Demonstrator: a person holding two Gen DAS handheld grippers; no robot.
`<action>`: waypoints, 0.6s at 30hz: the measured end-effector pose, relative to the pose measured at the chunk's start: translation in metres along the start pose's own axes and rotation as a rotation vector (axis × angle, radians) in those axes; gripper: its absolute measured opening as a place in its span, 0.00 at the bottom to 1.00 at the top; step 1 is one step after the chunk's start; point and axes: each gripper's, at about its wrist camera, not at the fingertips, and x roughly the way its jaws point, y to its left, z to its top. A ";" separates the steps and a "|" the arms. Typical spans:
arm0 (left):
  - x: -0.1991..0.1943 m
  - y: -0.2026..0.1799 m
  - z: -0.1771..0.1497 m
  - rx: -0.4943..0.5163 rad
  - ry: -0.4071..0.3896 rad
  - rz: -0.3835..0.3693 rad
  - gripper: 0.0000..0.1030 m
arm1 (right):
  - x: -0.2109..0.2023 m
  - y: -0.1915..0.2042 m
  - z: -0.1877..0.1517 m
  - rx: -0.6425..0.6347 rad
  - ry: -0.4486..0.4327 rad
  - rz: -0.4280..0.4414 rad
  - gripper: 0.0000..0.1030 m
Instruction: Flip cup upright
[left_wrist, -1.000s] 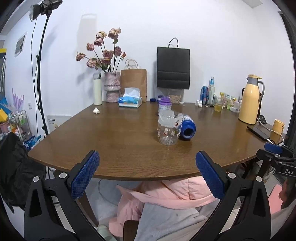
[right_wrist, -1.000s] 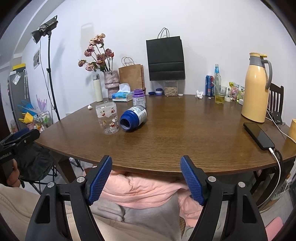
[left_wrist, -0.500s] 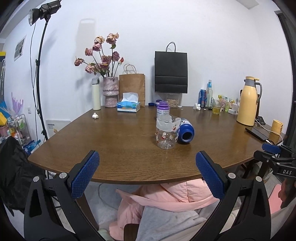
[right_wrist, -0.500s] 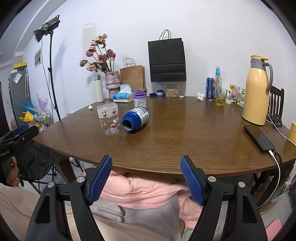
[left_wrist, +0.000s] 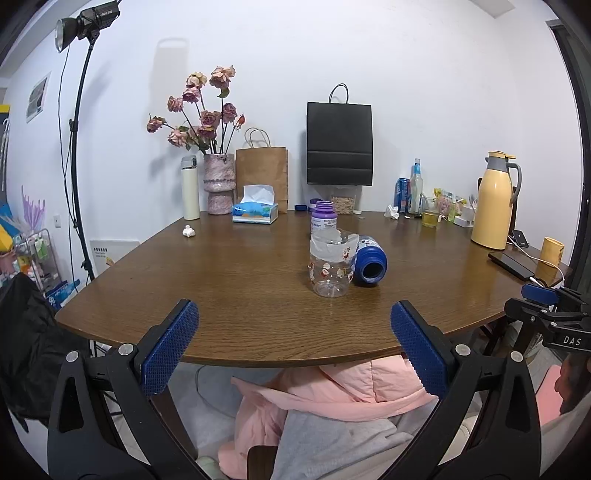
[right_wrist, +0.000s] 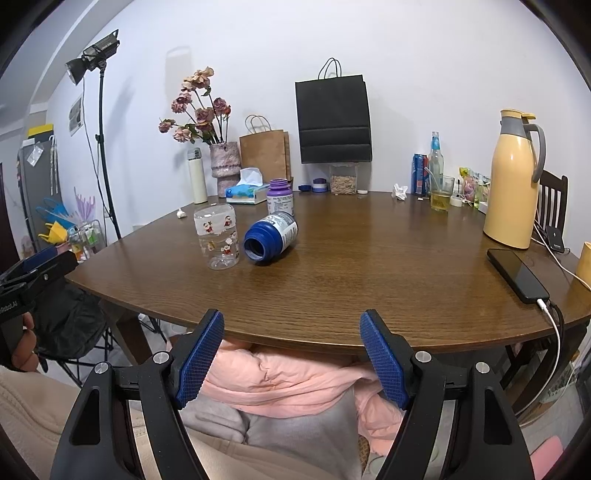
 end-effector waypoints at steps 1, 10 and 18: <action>0.000 0.000 0.000 -0.001 0.000 0.002 1.00 | 0.000 0.000 0.000 0.000 -0.002 0.001 0.78; 0.000 0.002 0.000 0.000 -0.003 0.003 1.00 | 0.002 -0.001 0.000 0.001 0.000 0.005 0.78; -0.001 0.001 -0.001 0.002 -0.006 0.008 1.00 | 0.003 0.000 0.001 0.007 0.002 0.005 0.78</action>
